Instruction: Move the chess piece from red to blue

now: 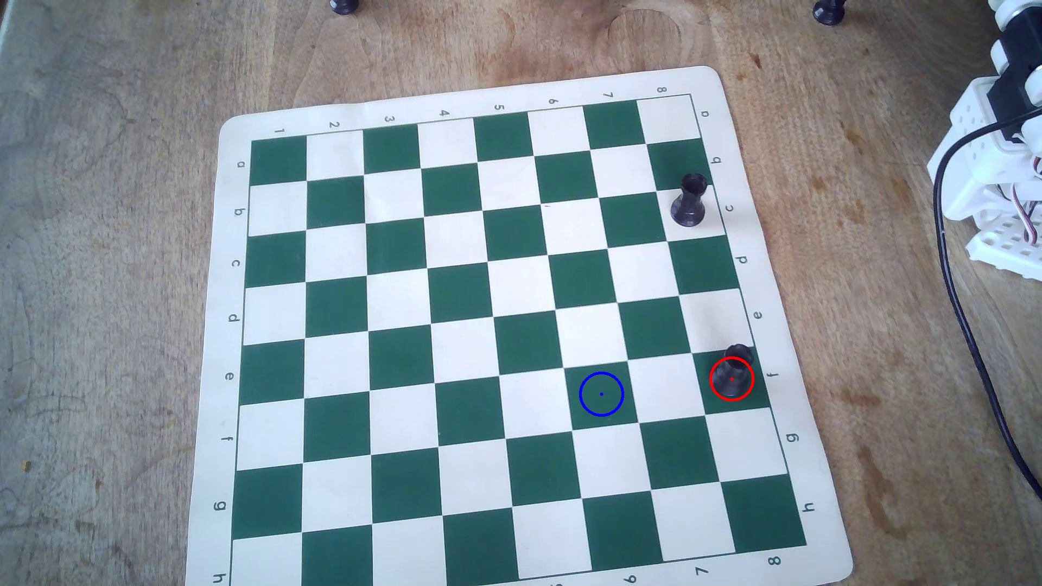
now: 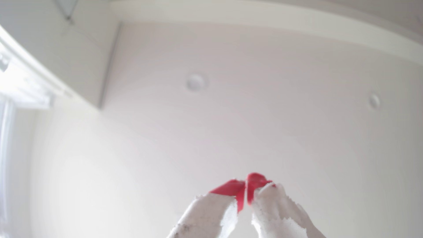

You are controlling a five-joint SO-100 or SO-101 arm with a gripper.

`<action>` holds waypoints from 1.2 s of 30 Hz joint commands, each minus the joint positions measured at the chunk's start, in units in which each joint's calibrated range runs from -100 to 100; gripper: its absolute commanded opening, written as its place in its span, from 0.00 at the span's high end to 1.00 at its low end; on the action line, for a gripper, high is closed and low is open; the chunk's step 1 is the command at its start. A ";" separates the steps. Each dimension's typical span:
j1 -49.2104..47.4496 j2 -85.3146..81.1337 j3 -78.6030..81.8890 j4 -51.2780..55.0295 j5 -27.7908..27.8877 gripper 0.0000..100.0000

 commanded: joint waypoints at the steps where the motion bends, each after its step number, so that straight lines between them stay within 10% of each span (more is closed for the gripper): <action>1: 0.33 -0.20 0.90 -0.15 0.10 1.00; 36: -0.92 -0.20 0.90 14.59 -1.95 0.95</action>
